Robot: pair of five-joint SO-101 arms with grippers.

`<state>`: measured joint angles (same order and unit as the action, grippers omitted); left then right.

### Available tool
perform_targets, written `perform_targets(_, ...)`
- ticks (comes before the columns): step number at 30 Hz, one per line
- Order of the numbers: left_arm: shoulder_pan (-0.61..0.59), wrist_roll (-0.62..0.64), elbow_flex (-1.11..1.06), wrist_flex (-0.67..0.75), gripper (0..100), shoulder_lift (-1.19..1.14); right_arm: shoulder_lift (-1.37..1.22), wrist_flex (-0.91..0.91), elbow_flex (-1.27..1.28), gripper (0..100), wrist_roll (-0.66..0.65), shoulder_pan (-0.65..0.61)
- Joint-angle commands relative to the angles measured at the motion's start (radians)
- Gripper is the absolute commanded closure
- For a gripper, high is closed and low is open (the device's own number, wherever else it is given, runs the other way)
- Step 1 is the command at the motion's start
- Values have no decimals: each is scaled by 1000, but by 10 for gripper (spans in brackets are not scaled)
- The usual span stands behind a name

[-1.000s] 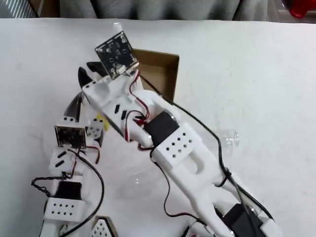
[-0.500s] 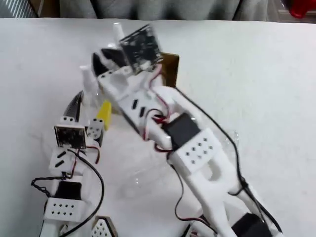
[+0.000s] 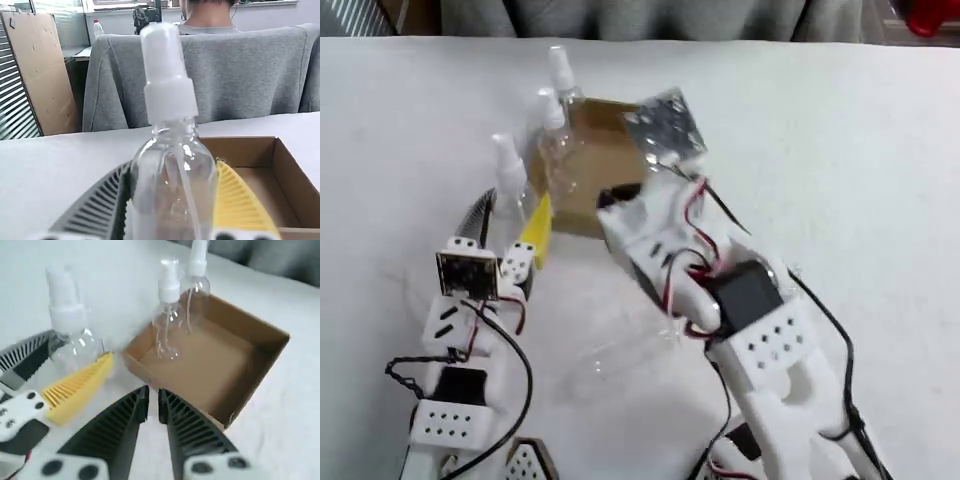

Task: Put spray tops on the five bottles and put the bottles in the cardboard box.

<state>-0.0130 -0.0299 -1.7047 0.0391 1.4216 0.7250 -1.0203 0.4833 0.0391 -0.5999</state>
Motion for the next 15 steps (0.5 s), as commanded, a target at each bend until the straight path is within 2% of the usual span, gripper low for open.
perform_targets(1,10,0,8,2,976,16,102,128,167,983,5,8)
perform_targets(9,8,0,12,0,976,13,208,702,588,983,5,-16)
perform_targets(12,8,3,20,-2,976,12,239,825,684,983,8,-24)
perform_targets(15,8,51,63,-69,976,12,277,869,741,983,12,-27)
